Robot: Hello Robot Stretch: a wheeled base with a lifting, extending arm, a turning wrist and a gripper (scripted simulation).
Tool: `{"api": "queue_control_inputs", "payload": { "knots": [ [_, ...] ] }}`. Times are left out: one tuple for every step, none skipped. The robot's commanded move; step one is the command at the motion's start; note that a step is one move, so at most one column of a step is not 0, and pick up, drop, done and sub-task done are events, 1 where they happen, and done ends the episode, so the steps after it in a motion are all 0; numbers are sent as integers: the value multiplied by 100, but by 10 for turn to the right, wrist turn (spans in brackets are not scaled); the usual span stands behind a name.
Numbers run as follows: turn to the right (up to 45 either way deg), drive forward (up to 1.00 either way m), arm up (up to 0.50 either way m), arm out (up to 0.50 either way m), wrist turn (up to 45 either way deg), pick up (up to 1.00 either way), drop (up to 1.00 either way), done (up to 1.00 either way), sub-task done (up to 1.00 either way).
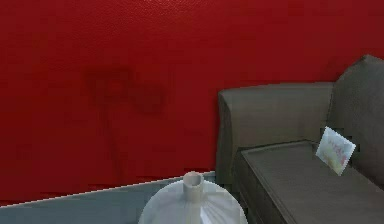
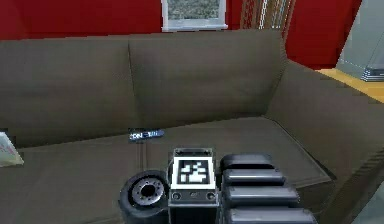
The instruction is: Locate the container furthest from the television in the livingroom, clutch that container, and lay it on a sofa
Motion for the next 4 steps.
{"api": "queue_control_inputs", "payload": {
  "knots": [
    [0,0,0,46,0,0,0,0,0],
    [0,0,0,0,450,0,0,0,0],
    [0,0,0,0,450,0,0,0,0],
    [0,0,0,0,90,0,0,0,0]
  ]
}}
